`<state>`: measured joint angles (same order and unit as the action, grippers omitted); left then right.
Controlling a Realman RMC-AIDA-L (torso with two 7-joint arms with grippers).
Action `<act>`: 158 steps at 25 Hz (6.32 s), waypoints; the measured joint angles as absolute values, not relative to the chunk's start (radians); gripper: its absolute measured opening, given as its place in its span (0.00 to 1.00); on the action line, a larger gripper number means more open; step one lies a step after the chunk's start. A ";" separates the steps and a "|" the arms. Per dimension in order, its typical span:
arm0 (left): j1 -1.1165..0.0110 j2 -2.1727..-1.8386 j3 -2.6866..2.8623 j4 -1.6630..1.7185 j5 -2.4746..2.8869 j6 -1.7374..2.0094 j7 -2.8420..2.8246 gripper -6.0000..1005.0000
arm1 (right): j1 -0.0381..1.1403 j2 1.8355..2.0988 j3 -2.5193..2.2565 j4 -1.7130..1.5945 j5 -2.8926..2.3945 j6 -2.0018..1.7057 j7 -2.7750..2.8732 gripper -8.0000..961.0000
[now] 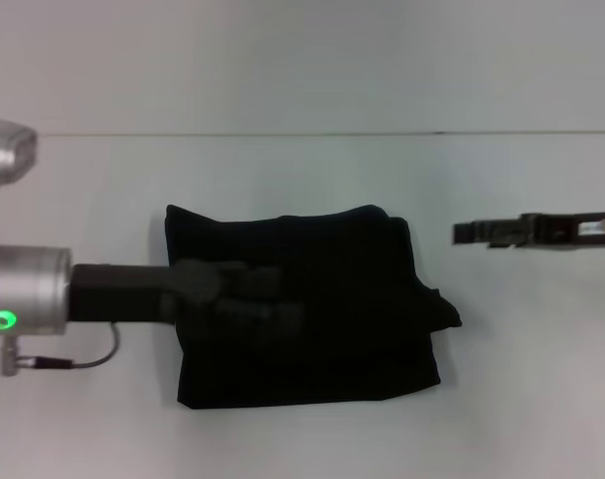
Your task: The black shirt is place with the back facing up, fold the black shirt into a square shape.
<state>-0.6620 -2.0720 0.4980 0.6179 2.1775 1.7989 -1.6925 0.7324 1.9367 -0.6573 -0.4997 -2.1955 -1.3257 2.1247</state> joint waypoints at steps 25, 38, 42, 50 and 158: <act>-0.609 -2.074 0.525 0.712 2.253 1.717 -1.498 0.94 | 0.745 1.975 -0.752 -0.384 -2.201 -1.314 2.246 0.86; -0.608 -2.074 0.526 0.710 2.253 1.694 -1.493 0.94 | 0.737 1.978 -0.738 -0.396 -2.174 -1.334 2.216 0.32; -0.608 -2.074 0.526 0.710 2.253 1.693 -1.498 0.94 | 0.737 1.974 -0.726 -0.400 -2.168 -1.356 2.199 0.22; -0.609 -2.074 0.526 0.710 2.254 1.673 -1.508 0.94 | 0.734 1.970 -0.690 -0.453 -2.118 -1.458 2.142 0.07; -0.814 -2.066 0.720 0.532 2.385 0.929 -2.277 0.75 | 0.634 1.916 -0.531 -0.558 -2.232 -1.471 2.032 0.78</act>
